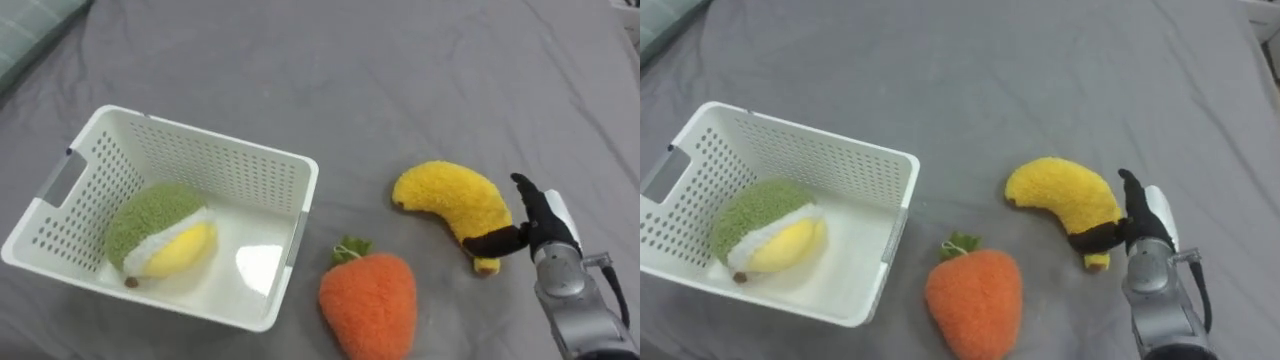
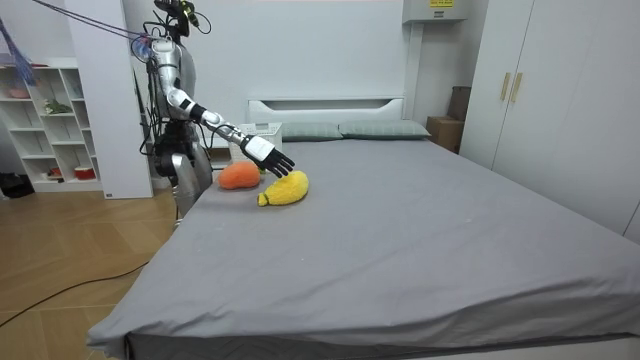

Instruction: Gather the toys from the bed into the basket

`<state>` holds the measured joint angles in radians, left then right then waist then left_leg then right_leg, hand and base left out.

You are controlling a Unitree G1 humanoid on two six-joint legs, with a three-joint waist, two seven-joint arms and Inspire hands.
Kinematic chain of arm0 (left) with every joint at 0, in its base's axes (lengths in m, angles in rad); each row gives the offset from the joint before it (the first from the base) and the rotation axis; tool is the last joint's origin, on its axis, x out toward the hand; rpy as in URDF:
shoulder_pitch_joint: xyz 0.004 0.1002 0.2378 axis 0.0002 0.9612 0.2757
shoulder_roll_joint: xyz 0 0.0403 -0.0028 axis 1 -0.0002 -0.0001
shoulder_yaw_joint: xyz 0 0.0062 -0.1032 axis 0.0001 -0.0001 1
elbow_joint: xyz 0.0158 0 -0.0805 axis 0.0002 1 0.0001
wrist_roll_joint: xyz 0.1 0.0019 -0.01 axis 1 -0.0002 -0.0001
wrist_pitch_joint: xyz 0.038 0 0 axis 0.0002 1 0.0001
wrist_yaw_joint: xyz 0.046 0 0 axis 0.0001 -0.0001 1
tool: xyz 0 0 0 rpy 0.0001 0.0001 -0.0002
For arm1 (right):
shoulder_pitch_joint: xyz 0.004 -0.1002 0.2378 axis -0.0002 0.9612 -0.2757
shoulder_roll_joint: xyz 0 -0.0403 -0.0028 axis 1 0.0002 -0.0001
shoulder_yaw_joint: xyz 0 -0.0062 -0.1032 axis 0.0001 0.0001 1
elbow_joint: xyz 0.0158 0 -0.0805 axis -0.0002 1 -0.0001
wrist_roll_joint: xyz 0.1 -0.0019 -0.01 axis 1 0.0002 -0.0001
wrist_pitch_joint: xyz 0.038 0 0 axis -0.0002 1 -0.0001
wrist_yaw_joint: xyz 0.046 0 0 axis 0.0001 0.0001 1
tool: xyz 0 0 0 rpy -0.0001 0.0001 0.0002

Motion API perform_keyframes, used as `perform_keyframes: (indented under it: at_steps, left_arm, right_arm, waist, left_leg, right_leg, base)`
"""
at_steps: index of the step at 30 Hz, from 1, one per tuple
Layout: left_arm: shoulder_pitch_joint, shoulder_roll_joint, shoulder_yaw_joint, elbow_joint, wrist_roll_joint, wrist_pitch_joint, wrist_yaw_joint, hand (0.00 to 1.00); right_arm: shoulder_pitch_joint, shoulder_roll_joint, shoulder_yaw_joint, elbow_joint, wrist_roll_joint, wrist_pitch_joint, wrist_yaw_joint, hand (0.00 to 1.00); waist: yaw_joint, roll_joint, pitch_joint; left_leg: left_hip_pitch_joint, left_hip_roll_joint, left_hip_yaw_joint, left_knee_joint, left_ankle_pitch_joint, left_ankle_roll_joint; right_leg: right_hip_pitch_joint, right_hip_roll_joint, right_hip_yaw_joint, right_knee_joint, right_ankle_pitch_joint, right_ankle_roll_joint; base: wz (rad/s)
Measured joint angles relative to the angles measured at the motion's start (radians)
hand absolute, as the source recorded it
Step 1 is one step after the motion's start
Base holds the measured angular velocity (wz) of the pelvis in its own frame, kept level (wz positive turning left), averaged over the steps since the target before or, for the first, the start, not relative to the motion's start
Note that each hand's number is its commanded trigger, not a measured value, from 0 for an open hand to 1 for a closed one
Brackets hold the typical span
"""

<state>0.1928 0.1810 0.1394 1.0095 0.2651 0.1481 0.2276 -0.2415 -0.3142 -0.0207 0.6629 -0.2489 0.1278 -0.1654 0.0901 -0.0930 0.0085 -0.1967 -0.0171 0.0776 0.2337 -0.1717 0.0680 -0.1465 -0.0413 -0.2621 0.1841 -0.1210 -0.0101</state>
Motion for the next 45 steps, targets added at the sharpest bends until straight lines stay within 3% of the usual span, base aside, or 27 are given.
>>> perform_keyframes:
  at_steps: [6,9,20,28,33,45]
  left_arm:
    - [-0.009,0.004,-0.009,0.026,-0.08,-0.001,0.006,0.0]
    - [-0.009,0.011,-0.054,0.035,-0.122,-0.001,0.01,0.0]
    - [-0.056,0.012,-0.125,0.031,-0.155,-0.003,0.009,0.0]
    - [-0.073,0.016,-0.205,0.02,-0.187,-0.015,0.028,0.0]
    - [-0.076,0.027,-0.244,0.036,-0.188,-0.024,0.024,0.0]
    - [-0.079,0.036,-0.292,0.059,-0.218,-0.025,0.02,0.0]
  right_arm:
    - [-0.091,-0.04,0.001,0.16,0.005,-0.024,-0.074,0.0]
    - [-0.13,-0.051,0.002,0.227,0.021,-0.035,-0.127,0.0]
    - [-0.174,-0.06,0.043,0.366,0.02,-0.047,-0.172,0.0]
    - [-0.214,-0.111,0.108,0.438,0.02,-0.053,-0.207,0.0]
    - [-0.225,-0.115,0.119,0.487,0.016,-0.064,-0.223,0.0]
    - [-0.279,-0.116,0.124,0.549,0.025,-0.066,-0.262,0.0]
  waist:
    - [0.028,0.01,0.0056]
    - [0.027,0.01,0.0057]
    - [0.046,0.023,0.0096]
    - [0.052,0.035,0.0135]
    - [0.054,0.046,0.0195]
    - [0.059,0.051,0.0205]
  left_leg:
    - [-0.006,-0.001,-0.01,-0.014,0.006,-0.001]
    - [-0.027,-0.006,-0.027,-0.013,0.012,-0.001]
    - [-0.061,-0.014,-0.026,-0.012,0.023,0.004]
    - [-0.073,-0.016,-0.03,-0.011,0.028,0.005]
    - [-0.083,-0.016,-0.034,-0.011,0.028,0.004]
    - [-0.134,-0.018,-0.038,-0.007,0.038,0.004]
  right_leg:
    - [-0.009,-0.007,-0.017,0.0,0.0,0.0]
    - [-0.024,-0.009,-0.032,0.0,0.0,0.0]
    - [-0.059,-0.016,-0.041,0.007,0.0,0.0]
    - [-0.072,-0.018,-0.046,0.019,0.0,0.0]
    - [-0.081,-0.018,-0.048,0.019,0.0,0.0]
    - [-0.131,-0.02,-0.044,0.022,0.0,-0.001]
  base:
    - [0.06]
    - [0.14]
    - [0.02]
    - [0.02]
    - [0.0]
    - [0.01]
